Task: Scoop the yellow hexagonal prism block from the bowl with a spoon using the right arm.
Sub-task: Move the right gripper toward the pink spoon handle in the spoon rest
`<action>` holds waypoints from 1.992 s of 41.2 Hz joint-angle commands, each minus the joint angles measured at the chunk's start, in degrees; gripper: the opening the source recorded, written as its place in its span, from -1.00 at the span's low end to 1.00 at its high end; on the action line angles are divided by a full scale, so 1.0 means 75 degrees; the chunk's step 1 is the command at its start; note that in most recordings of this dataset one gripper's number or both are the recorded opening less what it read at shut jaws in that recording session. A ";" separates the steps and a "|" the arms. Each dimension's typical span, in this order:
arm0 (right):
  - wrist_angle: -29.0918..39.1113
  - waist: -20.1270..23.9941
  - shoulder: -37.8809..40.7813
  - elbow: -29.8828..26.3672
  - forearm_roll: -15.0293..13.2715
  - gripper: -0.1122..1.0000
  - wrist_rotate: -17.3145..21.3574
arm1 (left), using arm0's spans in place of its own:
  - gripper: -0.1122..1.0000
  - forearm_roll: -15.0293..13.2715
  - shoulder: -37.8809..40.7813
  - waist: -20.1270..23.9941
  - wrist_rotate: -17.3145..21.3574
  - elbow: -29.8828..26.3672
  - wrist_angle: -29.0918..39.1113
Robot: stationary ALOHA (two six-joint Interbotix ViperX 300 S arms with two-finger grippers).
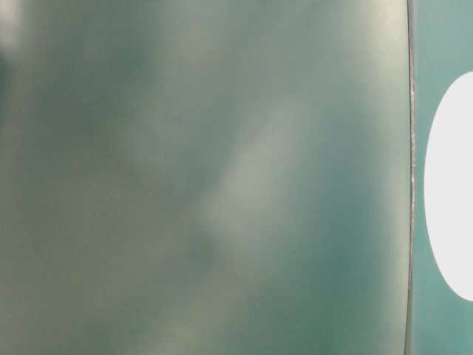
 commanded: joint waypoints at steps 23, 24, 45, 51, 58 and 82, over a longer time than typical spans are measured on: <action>0.0023 0.0023 0.0059 -0.0129 -0.0023 -0.42 -0.0035 | -0.70 0.0070 0.0070 0.0000 0.0000 -0.0223 -0.0059; 0.0023 0.0023 0.0059 -0.0117 -0.0023 -0.35 -0.0035 | -0.70 0.0070 0.0070 0.0000 0.0000 -0.0223 -0.0059; -0.0480 0.0516 0.0973 0.0070 0.0141 0.28 0.0105 | -0.70 0.0070 0.0082 0.0000 0.0000 -0.0211 -0.0059; -0.0984 0.0633 0.1664 0.0152 0.0305 0.28 0.0105 | -0.70 0.0070 0.0082 0.0000 0.0047 -0.0199 -0.0059; -0.1746 0.0832 0.2578 0.0281 0.0586 0.28 0.0105 | -0.70 0.0059 0.0082 0.0000 0.0070 -0.0211 -0.0059; -0.4711 0.2191 0.5086 0.1055 0.2391 0.28 0.0105 | -0.70 0.0070 0.0094 0.0000 0.0059 -0.0211 -0.0070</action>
